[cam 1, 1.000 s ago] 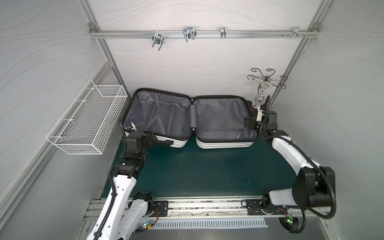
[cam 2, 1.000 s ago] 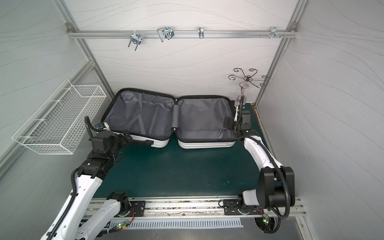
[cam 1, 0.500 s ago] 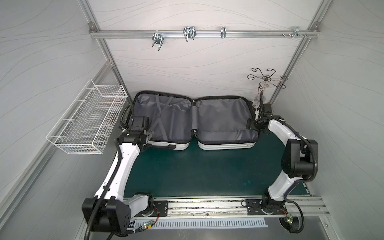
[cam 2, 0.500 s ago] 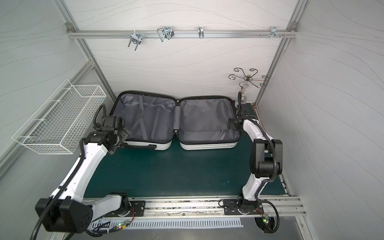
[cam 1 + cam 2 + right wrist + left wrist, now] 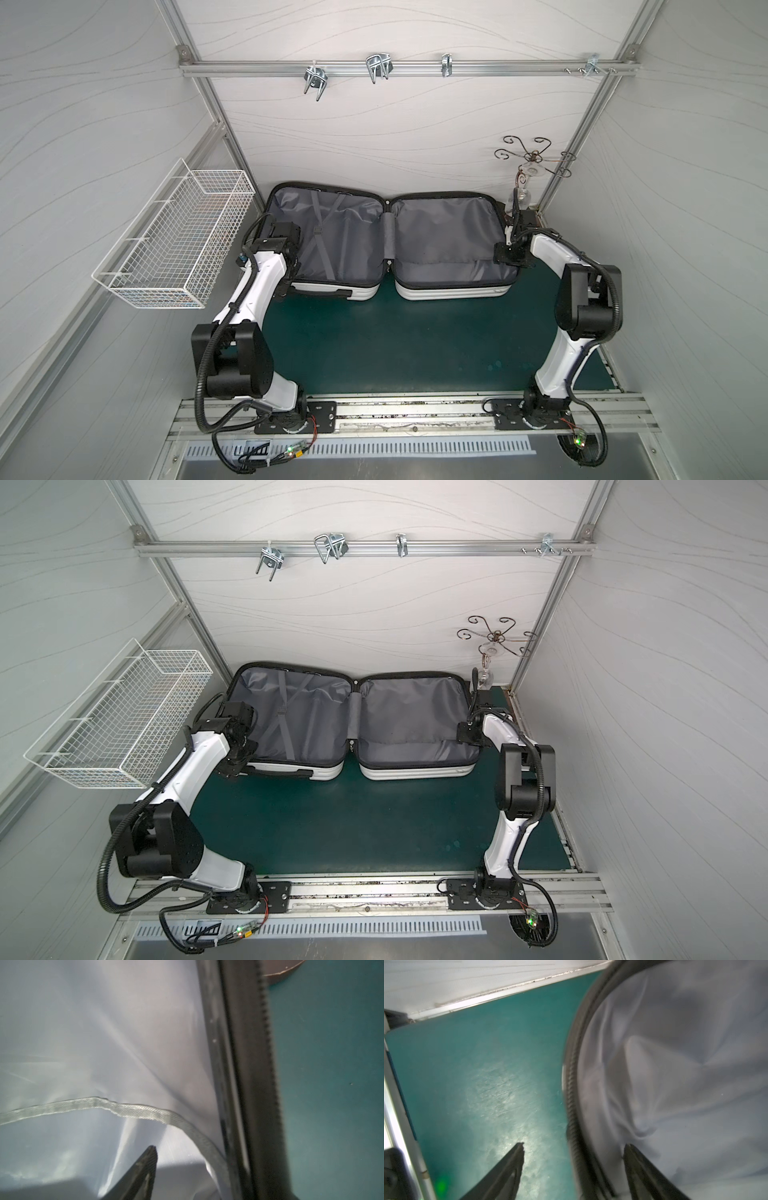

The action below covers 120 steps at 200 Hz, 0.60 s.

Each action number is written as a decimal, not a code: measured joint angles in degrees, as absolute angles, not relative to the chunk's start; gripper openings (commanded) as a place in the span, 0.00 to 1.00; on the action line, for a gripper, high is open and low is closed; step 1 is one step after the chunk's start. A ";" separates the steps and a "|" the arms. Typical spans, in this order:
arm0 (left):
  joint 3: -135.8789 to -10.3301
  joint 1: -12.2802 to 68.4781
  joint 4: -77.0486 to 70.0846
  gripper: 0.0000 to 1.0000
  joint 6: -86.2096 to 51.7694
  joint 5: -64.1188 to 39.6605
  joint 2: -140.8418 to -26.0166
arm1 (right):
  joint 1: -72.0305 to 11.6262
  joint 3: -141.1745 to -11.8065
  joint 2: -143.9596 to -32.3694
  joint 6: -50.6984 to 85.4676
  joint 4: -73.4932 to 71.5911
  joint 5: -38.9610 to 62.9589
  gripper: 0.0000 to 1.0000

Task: Close the suitcase zippers
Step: Close the suitcase at the center of the board.

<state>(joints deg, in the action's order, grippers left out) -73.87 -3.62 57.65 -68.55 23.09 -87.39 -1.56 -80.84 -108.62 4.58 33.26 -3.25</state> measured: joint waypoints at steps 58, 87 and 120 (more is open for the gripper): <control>-77.41 -4.75 58.08 0.00 -71.18 21.56 -90.87 | -0.86 -83.33 -110.61 3.01 35.66 -3.73 0.42; -78.63 -3.07 58.48 0.00 -70.43 23.38 -90.08 | 0.32 -83.61 -110.85 2.57 35.97 -3.77 0.18; -82.83 2.44 60.71 0.00 -67.96 29.04 -88.20 | 0.51 -82.21 -109.95 -0.23 35.11 -1.28 0.01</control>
<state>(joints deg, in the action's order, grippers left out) -82.83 2.44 60.71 -67.96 29.04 -88.20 0.51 -82.21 -109.95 -0.23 35.11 -1.28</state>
